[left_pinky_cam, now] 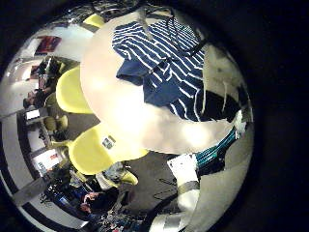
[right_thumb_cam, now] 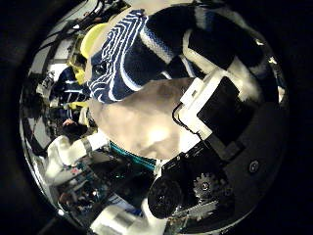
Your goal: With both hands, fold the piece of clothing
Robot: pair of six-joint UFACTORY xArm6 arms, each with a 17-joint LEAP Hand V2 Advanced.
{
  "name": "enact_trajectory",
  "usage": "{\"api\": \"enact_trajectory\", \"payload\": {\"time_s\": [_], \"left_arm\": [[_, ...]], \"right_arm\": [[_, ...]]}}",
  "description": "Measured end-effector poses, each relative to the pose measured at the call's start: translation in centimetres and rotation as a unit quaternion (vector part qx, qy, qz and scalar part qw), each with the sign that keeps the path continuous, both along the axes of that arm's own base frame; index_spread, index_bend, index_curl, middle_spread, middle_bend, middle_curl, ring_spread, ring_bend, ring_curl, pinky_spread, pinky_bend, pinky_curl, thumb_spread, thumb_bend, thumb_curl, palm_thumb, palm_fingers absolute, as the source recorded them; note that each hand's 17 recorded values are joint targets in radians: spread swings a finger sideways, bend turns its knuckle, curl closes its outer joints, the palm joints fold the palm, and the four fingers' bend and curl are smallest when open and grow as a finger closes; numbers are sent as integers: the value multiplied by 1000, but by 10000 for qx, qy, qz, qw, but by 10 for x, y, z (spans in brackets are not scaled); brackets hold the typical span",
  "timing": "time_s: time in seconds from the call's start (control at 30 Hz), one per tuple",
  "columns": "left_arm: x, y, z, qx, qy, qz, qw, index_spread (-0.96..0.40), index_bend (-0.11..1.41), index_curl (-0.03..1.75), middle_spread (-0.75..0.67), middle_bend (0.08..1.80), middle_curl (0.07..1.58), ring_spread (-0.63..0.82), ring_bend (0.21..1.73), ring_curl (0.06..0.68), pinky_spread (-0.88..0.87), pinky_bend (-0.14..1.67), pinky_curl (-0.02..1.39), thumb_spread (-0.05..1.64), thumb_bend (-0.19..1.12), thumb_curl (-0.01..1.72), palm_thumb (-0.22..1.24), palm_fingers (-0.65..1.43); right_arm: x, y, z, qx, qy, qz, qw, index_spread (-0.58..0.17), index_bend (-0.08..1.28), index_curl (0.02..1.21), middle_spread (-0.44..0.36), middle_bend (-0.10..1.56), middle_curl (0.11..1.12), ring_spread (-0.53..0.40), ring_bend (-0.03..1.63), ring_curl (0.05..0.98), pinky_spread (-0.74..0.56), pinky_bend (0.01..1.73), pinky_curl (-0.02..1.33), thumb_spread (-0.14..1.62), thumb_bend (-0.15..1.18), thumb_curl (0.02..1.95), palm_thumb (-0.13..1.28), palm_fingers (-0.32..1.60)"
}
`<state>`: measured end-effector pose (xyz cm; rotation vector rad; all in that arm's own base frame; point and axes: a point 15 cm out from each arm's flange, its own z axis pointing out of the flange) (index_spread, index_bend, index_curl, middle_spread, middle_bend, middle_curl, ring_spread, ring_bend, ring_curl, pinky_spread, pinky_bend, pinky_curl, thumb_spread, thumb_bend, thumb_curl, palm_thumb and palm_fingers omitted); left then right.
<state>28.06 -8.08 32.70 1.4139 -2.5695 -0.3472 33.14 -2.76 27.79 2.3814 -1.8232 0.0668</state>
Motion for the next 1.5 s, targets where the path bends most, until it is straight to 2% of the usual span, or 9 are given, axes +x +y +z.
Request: {"api": "enact_trajectory", "payload": {"time_s": [0.17, 0.33, 0.63, 0.7, 0.83, 1.23, 1.33, 1.43, 1.5], "left_arm": [[-4, 5, 23, -75, 6, 16, 10000, -690, 205, 1468, -632, 880, 985, -477, 1268, 517, -703, 945, 814, 1062, -12, 689, 806, 1108], [14, 8, 58, -106, -284, 92, 9995, -686, 210, 1466, -630, 882, 982, -477, 1271, 516, -696, 962, 807, 1049, -15, 694, 804, 1119], [125, 0, 109, -100, -956, 336, 9948, -682, 229, 1462, -630, 890, 981, -476, 1277, 517, -687, 976, 795, 1039, -14, 701, 799, 1117], [150, -6, 103, -78, -1006, 366, 9942, -682, 232, 1462, -630, 891, 982, -476, 1278, 517, -686, 978, 794, 1035, -15, 702, 796, 1116], [201, -13, 81, -47, -1508, 383, 9878, -679, 224, 1460, -630, 895, 981, -475, 1283, 519, -681, 988, 792, 1031, -14, 705, 794, 1110], [289, -39, -25, 16, -1763, 481, 9832, -674, 226, 1463, -631, 899, 981, -469, 1286, 521, -675, 986, 788, 1026, -14, 710, 784, 1096], [303, -39, -38, -1, -1865, 505, 9812, -674, 226, 1463, -632, 901, 982, -468, 1290, 522, -678, 980, 788, 1025, -14, 710, 784, 1089], [320, -29, -52, 96, -2039, 613, 9770, -672, 221, 1466, -630, 892, 987, -469, 1283, 522, -680, 978, 789, 1027, -14, 708, 786, 1057], [328, -24, -57, 146, -2128, 707, 9744, -668, 208, 1464, -628, 885, 989, -473, 1279, 524, -682, 959, 788, 1036, -18, 697, 783, 1030]], "right_arm": [[-4, 13, 22, 156, -24, 55, 9999, -368, 934, 945, -193, 1197, 880, -263, 1343, 761, -202, 1355, 705, 1292, -6, 639, 947, 987], [5, 19, 48, 286, -285, 65, 9992, -364, 937, 957, -188, 1212, 878, -260, 1346, 768, -203, 1334, 746, 1289, -10, 654, 932, 984], [54, 9, 67, 311, -308, -156, 9989, -356, 948, 966, -183, 1218, 866, -258, 1344, 775, -210, 1280, 818, 1271, -7, 673, 931, 986], [67, 3, 61, 317, -194, -242, 9990, -356, 950, 968, -182, 1221, 863, -258, 1342, 776, -212, 1268, 833, 1268, -7, 677, 930, 987], [96, -5, 38, 399, 92, -412, 9983, -353, 948, 969, -172, 1225, 858, -258, 1338, 779, -216, 1241, 863, 1265, -6, 686, 934, 985], [204, -38, -48, 473, 740, -1011, 9910, -332, 930, 956, -150, 1224, 819, -251, 1306, 774, -263, 1087, 923, 1243, -9, 701, 939, 963], [221, -40, -55, 455, 495, -1135, 9913, -329, 911, 946, -148, 1213, 808, -248, 1296, 766, -279, 1063, 928, 1232, -18, 687, 921, 965], [244, -44, -68, 438, 150, -1231, 9913, -333, 813, 920, -158, 1146, 780, -252, 1297, 748, -321, 1015, 916, 1239, -26, 652, 870, 877], [250, -47, -72, 441, 43, -1308, 9904, -337, 629, 890, -194, 1102, 761, -259, 1321, 744, -371, 986, 905, 1255, -31, 624, 810, 663]]}}
